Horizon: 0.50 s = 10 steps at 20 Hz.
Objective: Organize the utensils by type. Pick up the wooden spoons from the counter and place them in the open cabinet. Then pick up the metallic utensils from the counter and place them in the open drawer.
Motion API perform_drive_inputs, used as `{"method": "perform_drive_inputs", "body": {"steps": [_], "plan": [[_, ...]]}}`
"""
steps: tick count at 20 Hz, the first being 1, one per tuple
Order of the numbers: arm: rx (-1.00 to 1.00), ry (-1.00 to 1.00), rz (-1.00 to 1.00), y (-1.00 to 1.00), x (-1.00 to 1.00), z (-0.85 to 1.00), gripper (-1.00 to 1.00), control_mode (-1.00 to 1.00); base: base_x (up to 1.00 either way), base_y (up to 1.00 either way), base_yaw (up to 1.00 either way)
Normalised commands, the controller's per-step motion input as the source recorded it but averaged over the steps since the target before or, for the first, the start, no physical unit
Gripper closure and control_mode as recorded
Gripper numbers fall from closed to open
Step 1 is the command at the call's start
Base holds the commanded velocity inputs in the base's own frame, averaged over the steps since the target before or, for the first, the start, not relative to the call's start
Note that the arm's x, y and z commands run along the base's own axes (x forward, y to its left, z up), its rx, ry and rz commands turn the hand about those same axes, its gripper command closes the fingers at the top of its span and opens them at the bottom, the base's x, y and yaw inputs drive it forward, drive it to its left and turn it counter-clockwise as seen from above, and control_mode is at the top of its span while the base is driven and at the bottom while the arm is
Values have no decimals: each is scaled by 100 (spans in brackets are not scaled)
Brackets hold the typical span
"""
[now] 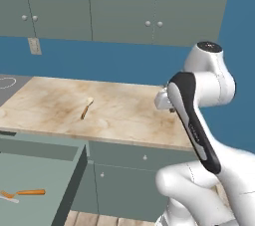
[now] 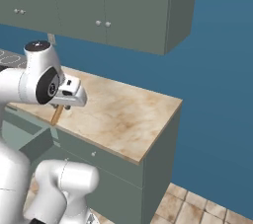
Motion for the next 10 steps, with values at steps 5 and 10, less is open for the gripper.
{"method": "perform_drive_inputs", "body": {"steps": [5, 10], "plan": [[0, -8, 4, -16, -61, 58, 100, -100, 0, 0, 0], [0, -7, 3, -2, -65, 26, 100, -100, 0, 0, 0]]}}
